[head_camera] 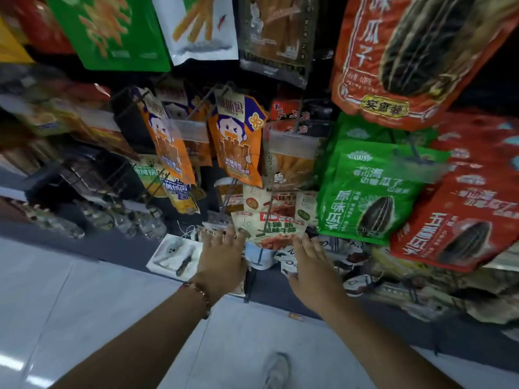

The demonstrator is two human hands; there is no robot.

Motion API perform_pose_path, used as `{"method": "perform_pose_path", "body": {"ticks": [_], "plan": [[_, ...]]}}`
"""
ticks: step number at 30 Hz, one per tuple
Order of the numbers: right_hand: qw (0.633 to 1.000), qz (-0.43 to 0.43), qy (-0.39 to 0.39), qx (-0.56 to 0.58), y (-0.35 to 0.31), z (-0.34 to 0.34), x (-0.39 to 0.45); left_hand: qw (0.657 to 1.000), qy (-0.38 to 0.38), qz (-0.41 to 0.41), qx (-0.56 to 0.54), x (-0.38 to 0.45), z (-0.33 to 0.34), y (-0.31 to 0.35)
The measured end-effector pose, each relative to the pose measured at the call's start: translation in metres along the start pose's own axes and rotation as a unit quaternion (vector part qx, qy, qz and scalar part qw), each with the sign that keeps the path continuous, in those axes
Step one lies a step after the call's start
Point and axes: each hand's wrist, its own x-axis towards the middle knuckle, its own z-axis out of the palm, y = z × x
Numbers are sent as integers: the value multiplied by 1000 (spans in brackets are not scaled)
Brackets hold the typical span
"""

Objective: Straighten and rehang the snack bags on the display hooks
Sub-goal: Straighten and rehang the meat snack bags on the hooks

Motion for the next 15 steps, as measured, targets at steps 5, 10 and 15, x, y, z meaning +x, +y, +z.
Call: {"method": "perform_pose_path", "body": {"ticks": [5,10,15], "plan": [[1000,-3,-8,-12,9,7,56,1000,-16,1,16,44,6,-8],[999,6,-32,-43,13,14,102,1000,15,21,8,93,10,-19],[997,21,-40,-65,17,27,148,998,13,57,27,149,19,-29]]}}
